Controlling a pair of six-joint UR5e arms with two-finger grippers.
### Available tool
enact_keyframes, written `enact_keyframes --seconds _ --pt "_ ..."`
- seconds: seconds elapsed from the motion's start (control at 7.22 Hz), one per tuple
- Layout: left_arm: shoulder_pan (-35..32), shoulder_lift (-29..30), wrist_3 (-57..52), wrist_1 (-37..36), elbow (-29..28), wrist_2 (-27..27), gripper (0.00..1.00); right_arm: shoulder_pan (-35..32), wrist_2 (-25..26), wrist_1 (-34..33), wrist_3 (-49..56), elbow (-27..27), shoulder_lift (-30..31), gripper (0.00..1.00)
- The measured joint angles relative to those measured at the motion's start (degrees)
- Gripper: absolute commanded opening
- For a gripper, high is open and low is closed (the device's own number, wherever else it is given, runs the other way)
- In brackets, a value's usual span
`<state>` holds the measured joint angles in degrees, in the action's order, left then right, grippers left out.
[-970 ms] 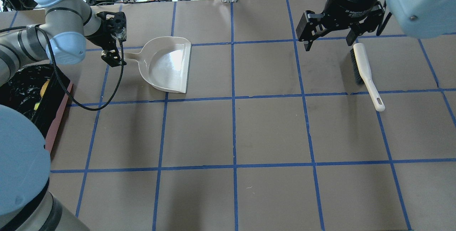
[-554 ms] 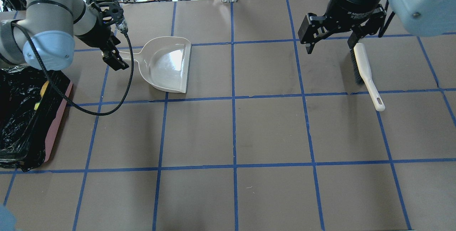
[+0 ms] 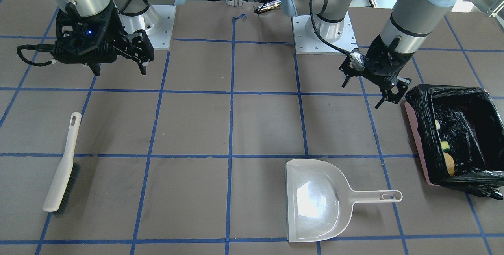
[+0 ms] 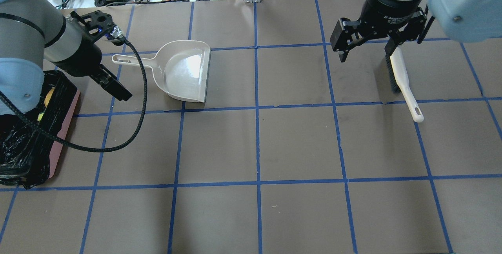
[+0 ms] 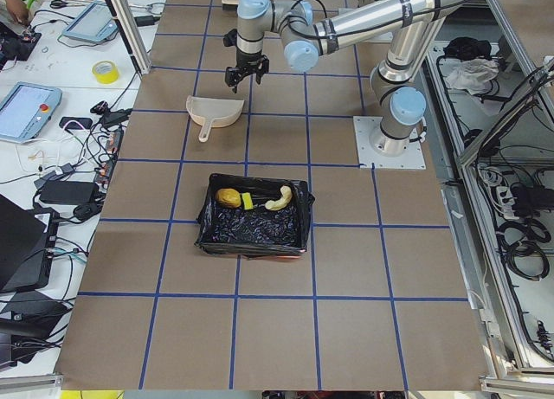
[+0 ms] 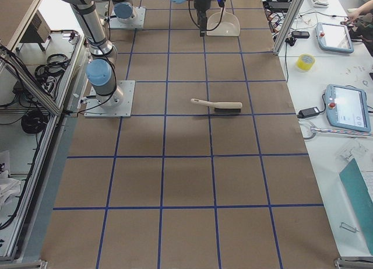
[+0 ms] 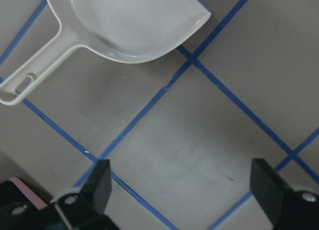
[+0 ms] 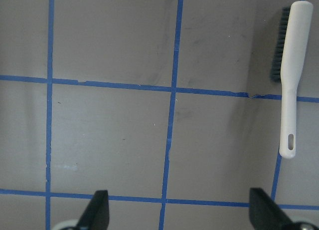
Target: Sweep and dump trash into bin
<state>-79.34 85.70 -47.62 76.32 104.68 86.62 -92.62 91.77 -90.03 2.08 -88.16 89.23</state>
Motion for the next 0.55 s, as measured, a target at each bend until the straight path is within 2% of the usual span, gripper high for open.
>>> enact_keyframes --seconds 0.28,0.55 --pt "-0.7 0.3 21.3 6.6 -6.5 0.7 1.0 0.0 0.0 0.0 0.0 -0.1 0.0 1.0" --pt "-3.2 3.3 36.4 10.1 -14.3 1.1 1.0 0.0 0.0 0.0 0.0 -0.3 0.0 1.0"
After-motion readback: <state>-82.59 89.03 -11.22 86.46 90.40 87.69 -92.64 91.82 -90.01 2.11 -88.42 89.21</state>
